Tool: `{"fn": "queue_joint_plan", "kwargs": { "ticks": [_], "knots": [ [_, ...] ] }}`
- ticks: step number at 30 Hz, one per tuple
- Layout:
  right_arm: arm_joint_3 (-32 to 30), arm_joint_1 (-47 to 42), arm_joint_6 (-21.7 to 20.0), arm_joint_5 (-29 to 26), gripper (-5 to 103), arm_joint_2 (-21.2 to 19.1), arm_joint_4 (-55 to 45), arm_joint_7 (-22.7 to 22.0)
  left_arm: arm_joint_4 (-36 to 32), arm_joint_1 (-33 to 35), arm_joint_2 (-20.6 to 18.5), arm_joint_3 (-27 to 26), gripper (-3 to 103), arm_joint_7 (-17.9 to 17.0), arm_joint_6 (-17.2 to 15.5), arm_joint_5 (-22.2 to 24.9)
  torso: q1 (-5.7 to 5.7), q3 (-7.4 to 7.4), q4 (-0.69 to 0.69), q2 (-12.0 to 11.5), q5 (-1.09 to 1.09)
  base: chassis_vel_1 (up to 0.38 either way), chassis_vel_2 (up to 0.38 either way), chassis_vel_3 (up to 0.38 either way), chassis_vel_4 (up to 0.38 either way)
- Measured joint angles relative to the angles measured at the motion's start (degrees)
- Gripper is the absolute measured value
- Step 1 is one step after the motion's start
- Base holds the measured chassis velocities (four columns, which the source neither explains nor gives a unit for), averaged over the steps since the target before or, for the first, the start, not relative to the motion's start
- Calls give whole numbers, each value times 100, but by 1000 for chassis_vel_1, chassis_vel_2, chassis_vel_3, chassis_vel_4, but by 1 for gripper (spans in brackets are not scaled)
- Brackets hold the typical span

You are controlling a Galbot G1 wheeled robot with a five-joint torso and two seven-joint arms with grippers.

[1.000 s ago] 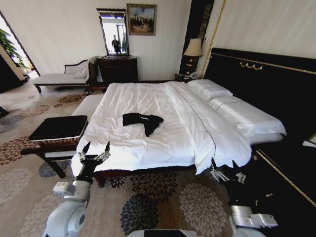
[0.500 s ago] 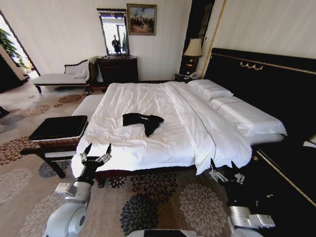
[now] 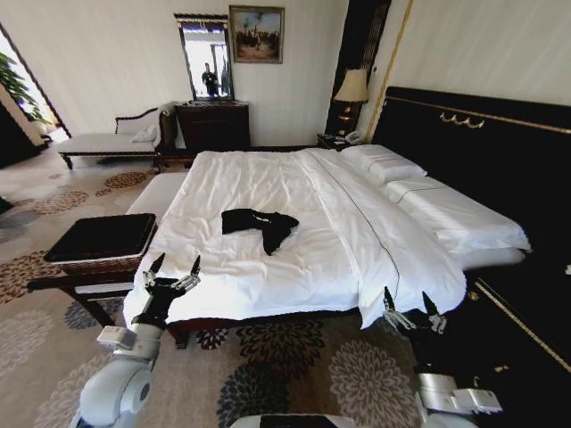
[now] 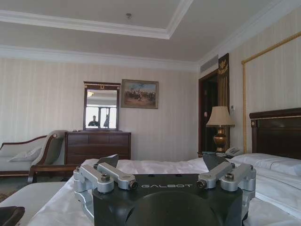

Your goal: Fold the clothes on the bed and place them into the basket.

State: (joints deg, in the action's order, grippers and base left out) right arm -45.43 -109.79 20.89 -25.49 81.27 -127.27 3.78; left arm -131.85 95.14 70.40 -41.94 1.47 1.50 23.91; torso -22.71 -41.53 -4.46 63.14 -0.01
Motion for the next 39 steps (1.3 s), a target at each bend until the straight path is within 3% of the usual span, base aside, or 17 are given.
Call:
{"fn": "queue_joint_plan", "kwargs": {
  "ticks": [39],
  "knots": [
    [17,-81,146,162,100,209,58,116,51,-23,-130,-25,100,-140,68,210,2,1,0,1,1,-111,119,107,-123]
  ]
}}
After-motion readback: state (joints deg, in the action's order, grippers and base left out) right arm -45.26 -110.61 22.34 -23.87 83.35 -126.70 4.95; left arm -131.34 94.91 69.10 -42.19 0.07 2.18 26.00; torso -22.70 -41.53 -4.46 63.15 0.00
